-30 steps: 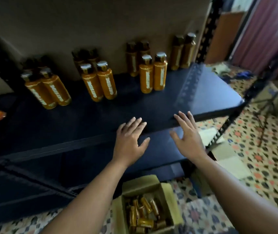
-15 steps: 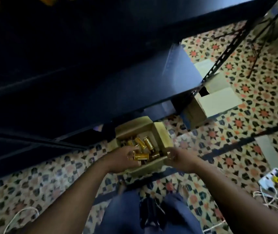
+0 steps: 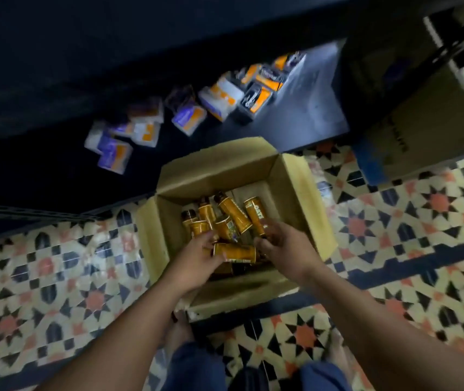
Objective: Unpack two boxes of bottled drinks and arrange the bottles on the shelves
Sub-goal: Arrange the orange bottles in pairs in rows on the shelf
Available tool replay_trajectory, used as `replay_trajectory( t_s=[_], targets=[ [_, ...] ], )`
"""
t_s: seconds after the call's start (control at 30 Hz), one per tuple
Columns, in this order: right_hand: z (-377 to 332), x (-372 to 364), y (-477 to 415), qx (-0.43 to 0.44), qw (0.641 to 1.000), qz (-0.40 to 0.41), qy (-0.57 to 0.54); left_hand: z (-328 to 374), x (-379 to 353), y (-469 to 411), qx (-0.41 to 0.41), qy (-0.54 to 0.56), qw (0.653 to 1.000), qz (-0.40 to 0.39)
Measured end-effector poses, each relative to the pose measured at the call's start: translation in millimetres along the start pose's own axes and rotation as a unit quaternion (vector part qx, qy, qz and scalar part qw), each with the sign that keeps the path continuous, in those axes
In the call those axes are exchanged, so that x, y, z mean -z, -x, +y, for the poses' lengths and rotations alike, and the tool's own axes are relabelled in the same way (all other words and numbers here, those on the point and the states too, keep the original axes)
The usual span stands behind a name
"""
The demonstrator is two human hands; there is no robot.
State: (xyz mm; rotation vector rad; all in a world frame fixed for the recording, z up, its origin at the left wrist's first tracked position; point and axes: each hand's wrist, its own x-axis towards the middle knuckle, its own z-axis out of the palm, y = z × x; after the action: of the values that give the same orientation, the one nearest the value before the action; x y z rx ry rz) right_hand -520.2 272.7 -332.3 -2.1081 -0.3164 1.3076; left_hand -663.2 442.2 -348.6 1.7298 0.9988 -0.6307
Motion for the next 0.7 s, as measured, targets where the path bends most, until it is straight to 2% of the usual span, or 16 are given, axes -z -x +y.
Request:
replay_trajectory(
  t_s=[0.2, 0.37, 0.53, 0.7],
  targets=[
    [59, -43, -131, -0.046, 0.987, 0.107, -0.114, -30, -20, -134, -0.051, 0.030, 0.991, 0.122],
    [107, -47, -192, -0.124, 0.988, 0.057, -0.076, -23, -42, -215, -0.044, -0.018, 0.984, 0.171],
    [127, -60, -201, -0.123, 0.989, 0.051, -0.067, -18, -63, -230, -0.001, -0.025, 0.977, 0.212],
    [121, -58, -201, -0.076, 0.987, 0.083, -0.115, -27, -77, -233, -0.035, 0.045, 0.968, 0.244]
  ],
)
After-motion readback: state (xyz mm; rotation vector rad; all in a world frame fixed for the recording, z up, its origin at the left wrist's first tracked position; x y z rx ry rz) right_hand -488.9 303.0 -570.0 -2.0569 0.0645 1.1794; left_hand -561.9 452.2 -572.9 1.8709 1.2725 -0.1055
